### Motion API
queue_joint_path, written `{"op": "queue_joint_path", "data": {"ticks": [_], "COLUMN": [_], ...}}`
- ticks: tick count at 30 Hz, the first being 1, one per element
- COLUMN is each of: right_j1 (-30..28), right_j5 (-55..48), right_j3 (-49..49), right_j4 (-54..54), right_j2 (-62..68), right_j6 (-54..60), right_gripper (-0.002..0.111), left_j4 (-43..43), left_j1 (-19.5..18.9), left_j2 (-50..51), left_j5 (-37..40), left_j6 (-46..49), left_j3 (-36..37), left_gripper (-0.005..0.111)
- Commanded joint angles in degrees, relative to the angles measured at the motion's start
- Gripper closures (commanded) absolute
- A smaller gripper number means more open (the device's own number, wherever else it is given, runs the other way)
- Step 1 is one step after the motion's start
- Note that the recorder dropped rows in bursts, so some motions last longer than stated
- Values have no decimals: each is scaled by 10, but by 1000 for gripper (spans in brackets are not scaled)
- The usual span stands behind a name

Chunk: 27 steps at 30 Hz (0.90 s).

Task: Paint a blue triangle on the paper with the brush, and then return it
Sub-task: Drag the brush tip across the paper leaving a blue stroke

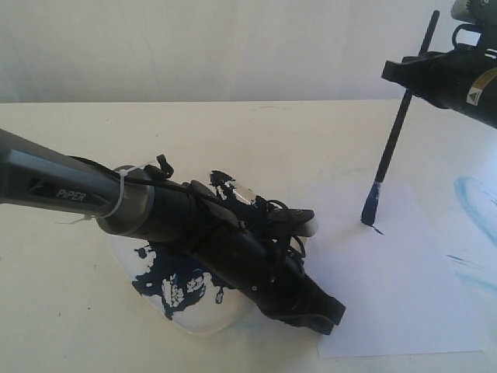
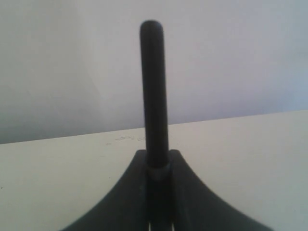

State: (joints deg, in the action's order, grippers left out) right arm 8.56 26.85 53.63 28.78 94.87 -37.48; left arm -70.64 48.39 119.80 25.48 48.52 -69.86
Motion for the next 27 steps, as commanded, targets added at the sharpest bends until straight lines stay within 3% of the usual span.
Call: {"op": "queue_joint_path", "data": {"ticks": [1,27], "right_j1": [1,1], "right_j5": [-15,-188], "right_j3": [-1,-1], "right_j4": [-3,-2], "right_j2": [-2,-61], "right_j6": [-2,4], "right_gripper": [108,108], "left_j4": [13,12], "left_j1": [3,3], "left_j2": [16,16], "left_j5": [11,10], "left_j6": [-14,-13], "left_j3": [8,8], "left_gripper": [107,107]}}
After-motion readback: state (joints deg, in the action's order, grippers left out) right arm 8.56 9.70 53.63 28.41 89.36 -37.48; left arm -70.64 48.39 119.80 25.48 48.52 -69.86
